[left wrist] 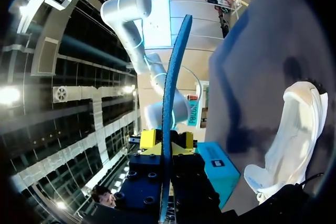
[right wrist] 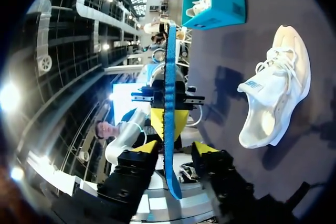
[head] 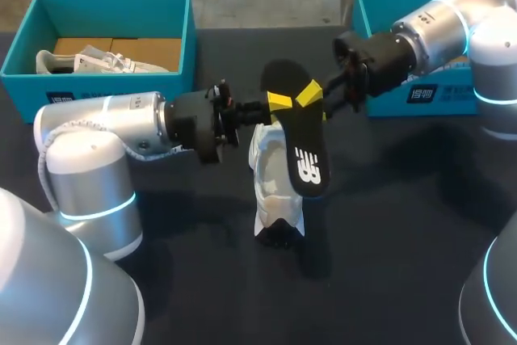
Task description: Take the shoe out of the shoebox, open the shoe tongue, remove and reinsert the insole, then place the shoe into the shoebox
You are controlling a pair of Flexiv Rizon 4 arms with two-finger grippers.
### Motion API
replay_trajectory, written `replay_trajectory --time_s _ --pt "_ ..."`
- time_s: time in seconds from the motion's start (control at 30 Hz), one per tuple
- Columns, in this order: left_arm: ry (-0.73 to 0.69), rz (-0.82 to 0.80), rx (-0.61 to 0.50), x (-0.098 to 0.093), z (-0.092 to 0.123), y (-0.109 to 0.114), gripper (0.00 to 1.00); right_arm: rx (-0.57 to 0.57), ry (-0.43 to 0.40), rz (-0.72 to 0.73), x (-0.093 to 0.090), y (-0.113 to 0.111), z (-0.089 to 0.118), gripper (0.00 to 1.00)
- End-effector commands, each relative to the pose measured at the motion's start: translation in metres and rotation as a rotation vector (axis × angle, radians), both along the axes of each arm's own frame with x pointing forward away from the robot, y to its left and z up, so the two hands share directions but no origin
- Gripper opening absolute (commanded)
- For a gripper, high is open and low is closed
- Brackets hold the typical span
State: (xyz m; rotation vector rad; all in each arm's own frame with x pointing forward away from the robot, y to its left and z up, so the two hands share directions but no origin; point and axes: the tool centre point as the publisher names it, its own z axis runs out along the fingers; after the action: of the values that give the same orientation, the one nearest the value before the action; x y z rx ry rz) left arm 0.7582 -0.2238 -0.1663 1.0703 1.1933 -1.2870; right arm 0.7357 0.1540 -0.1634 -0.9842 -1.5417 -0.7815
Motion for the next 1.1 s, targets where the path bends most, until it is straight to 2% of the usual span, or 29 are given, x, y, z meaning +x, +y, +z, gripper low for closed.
replay_trajectory --time_s 0.03,0.3,0.57,0.83,1.1 --pt "0.005 -0.013 0.003 -0.003 -0.001 0.006 0.00 -0.011 -0.011 -0.058 -0.011 -0.014 0.005 1.00" --pt "0.023 -0.024 0.000 -0.008 0.000 0.009 0.00 -0.035 -0.024 -0.152 -0.014 -0.026 0.007 1.00" --pt "0.033 -0.040 0.004 -0.013 0.000 0.013 0.00 -0.076 -0.066 -0.330 -0.022 -0.042 0.005 1.00" --pt "0.034 -0.020 -0.008 -0.018 0.002 0.014 0.00 -0.133 -0.151 -0.527 -0.025 -0.058 0.007 1.00" --pt "0.034 -0.020 -0.008 -0.018 0.002 0.014 0.00 -0.133 -0.151 -0.527 -0.025 -0.058 0.007 1.00"
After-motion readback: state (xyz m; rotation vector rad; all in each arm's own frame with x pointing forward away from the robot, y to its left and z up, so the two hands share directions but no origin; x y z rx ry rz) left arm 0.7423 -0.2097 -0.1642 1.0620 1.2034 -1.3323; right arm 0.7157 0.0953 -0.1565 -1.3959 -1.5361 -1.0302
